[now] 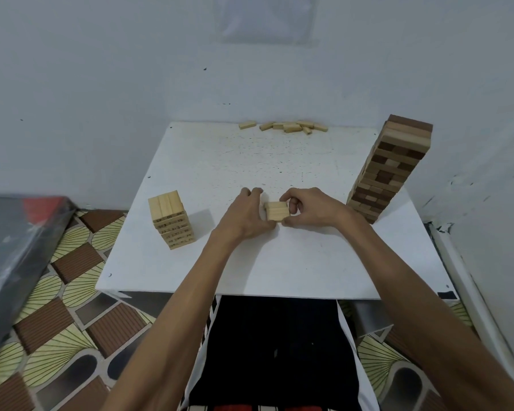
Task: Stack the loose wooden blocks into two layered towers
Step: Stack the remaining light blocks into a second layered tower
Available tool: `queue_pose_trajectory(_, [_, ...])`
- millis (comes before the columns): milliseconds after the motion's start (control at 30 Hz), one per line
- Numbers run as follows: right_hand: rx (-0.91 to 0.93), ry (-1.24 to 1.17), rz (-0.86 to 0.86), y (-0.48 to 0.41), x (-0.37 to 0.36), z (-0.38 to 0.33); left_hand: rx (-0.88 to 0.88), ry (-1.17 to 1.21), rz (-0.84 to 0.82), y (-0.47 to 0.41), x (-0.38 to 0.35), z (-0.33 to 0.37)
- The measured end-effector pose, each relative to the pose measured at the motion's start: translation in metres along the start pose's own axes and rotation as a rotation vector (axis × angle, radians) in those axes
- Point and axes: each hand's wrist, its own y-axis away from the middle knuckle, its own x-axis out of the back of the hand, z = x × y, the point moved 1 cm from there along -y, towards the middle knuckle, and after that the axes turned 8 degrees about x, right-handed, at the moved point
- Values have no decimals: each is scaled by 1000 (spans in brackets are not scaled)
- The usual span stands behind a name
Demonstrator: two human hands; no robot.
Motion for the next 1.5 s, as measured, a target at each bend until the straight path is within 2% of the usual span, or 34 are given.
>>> queue_pose_trajectory(233, [-32, 47, -61, -5, 2, -6, -29, -129, -177, -5, 12, 13])
queue_pose_trajectory(467, [-4, 132, -134, -7, 12, -13, -25, -211, -238, -10, 15, 14])
queue_pose_trajectory(700, [116, 192, -14, 6, 13, -20, -123, -290, -150, -9, 30, 19])
queue_pose_trajectory(900, [106, 124, 35, 8, 34, -40, -191, -273, -137, -8, 64, 25])
queue_pose_trajectory(1100, [158, 130, 80, 1, 50, -67, -217, -206, -57, 5, 102, 26])
queue_pose_trajectory(1500, [360, 177, 33, -49, 48, -157, -173, -227, 73, 52, 187, -33])
